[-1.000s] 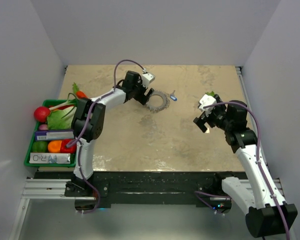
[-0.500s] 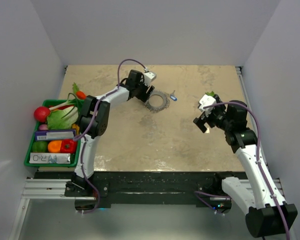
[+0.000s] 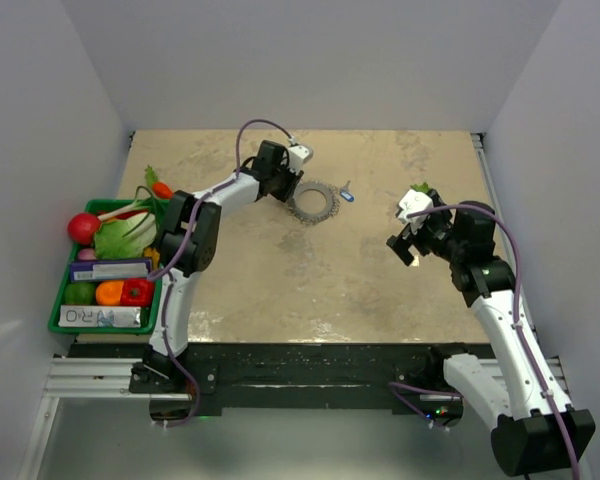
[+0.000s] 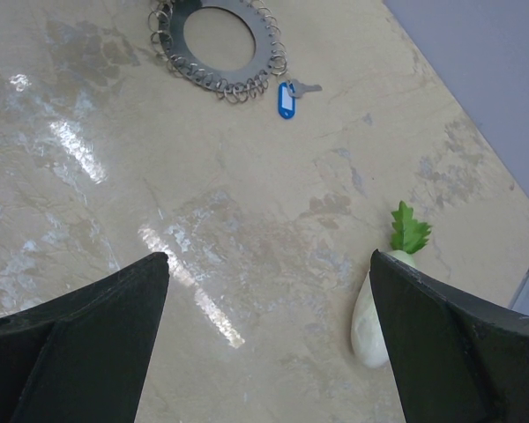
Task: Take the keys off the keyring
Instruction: Pick up the keyring from the center of the board.
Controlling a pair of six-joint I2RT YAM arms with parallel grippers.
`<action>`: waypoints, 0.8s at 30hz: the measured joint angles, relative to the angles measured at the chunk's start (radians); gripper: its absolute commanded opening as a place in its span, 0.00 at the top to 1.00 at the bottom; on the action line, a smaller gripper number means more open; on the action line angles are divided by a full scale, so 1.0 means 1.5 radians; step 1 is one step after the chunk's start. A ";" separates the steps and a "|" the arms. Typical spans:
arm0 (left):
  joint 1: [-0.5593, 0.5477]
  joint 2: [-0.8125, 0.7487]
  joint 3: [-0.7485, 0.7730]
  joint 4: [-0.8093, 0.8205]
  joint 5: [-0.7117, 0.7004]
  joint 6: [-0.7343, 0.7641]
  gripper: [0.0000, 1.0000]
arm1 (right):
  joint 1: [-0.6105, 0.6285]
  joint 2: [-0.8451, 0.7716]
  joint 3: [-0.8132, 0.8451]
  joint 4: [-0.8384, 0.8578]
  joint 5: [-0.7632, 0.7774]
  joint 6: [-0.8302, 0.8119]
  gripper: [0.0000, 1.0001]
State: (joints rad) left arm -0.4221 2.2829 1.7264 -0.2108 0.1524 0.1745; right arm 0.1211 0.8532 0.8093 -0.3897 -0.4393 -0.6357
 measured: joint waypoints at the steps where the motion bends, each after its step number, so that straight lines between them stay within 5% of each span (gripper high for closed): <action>1: 0.000 0.001 0.000 -0.001 0.001 0.000 0.66 | 0.000 -0.001 0.000 0.000 0.000 0.000 0.01; 24: -0.001 0.005 0.000 -0.013 0.018 0.004 0.98 | 0.000 -0.004 0.000 0.000 -0.002 0.000 0.01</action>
State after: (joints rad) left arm -0.4240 2.2902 1.7264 -0.2298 0.1787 0.1799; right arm 0.1211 0.8474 0.8093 -0.3901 -0.4416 -0.6357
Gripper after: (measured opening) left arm 0.104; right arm 0.989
